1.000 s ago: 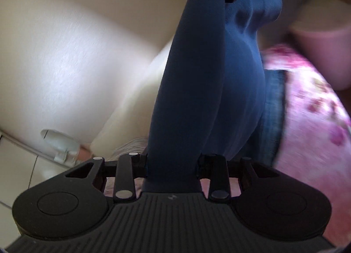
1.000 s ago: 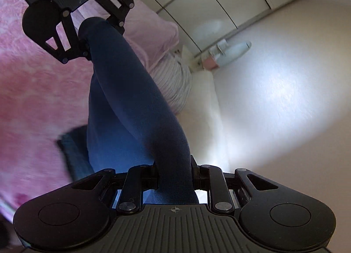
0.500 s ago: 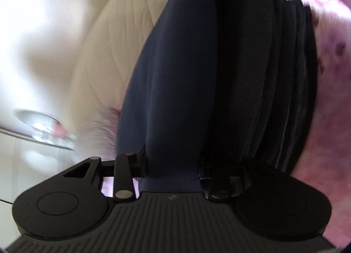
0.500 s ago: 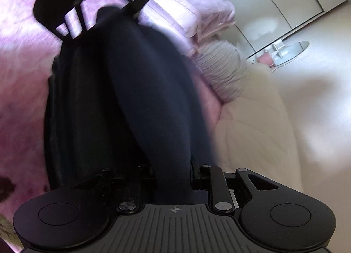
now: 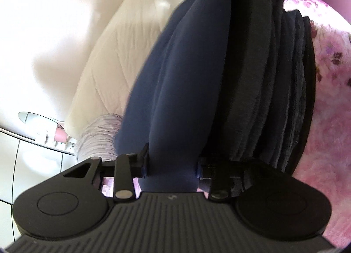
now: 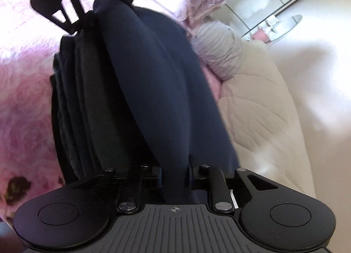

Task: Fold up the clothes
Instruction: 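Carry the lifted shirt with both grippers toward the folded jeans stack, then lower the shirt onto the jeans stack and open both grippers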

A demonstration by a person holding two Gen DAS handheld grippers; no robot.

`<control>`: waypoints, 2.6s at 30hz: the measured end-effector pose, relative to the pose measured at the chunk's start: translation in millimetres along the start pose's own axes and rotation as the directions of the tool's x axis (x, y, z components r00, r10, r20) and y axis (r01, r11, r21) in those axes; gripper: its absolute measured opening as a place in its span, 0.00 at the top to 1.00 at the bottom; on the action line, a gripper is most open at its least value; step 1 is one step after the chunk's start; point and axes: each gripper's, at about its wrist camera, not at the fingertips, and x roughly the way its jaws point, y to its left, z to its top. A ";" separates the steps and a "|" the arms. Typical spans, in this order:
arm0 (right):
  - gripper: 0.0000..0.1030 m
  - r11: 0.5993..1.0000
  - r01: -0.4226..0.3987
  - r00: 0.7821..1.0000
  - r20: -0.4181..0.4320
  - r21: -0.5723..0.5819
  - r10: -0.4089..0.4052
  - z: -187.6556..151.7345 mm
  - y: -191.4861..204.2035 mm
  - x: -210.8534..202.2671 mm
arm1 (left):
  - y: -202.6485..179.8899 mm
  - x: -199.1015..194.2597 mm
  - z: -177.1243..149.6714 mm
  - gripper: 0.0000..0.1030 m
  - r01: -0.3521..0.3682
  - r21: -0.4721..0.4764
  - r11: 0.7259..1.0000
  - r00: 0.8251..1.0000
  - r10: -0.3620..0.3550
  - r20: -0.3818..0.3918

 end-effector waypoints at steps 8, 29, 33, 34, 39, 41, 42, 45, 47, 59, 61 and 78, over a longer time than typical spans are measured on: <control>0.82 1.000 -0.018 1.000 -0.021 0.012 0.018 7.6 31.6 -14.3 | -14.9 -0.8 -19.0 0.69 -0.011 0.035 0.999 1.000 0.010 0.016; 0.76 1.000 -0.015 0.999 -0.031 -0.015 0.014 4.4 44.6 23.7 | 15.6 21.2 -35.2 0.62 -0.019 0.054 0.998 1.000 0.020 -0.022; 0.68 0.998 -0.015 0.996 -0.082 0.056 0.020 6.0 39.2 22.8 | 26.2 -6.7 -32.0 0.60 0.035 -0.020 0.999 0.999 -0.035 -0.024; 0.68 0.997 -0.020 0.996 -0.085 0.081 0.027 6.4 35.8 17.0 | 19.1 -21.9 -23.4 0.60 0.051 -0.050 0.997 0.998 -0.053 -0.027; 0.67 0.951 -0.095 0.995 -0.004 0.293 0.100 18.3 4.2 -21.7 | 40.4 -78.6 -8.5 0.64 0.120 -0.362 0.925 0.991 -0.134 -0.013; 0.67 0.909 -0.135 0.991 0.065 0.393 0.119 28.0 -13.0 -28.2 | 61.1 -83.7 -11.6 0.64 0.118 -0.454 0.883 0.991 -0.134 -0.002; 0.67 0.889 -0.158 0.987 0.092 0.430 0.131 32.4 -20.7 -26.9 | 69.8 -82.7 -11.4 0.64 0.110 -0.488 0.866 0.992 -0.127 -0.001; 0.67 0.841 -0.211 0.977 0.138 0.498 0.163 48.4 -38.0 -5.3 | 99.2 -74.2 -15.1 0.64 0.104 -0.569 0.816 0.992 -0.130 -0.005; 0.67 0.816 -0.254 0.966 0.169 0.518 0.194 58.1 -43.6 15.1 | 113.1 -62.4 -18.3 0.64 0.118 -0.633 0.765 0.986 -0.167 -0.017; 0.67 0.777 -0.373 0.927 0.178 0.506 0.329 57.6 -60.6 63.2 | 152.7 -39.9 -89.7 0.78 0.215 -0.970 0.115 0.888 -0.436 0.145; 0.67 0.802 -0.363 0.931 0.201 0.474 0.303 65.7 -64.3 59.1 | 153.3 -43.2 -84.9 0.78 0.209 -0.967 0.144 0.887 -0.443 0.126; 0.67 0.764 -0.432 0.895 0.124 0.480 0.428 170.2 -69.5 191.9 | 120.3 -18.1 -104.4 0.78 0.208 -0.972 0.110 0.901 -0.408 0.146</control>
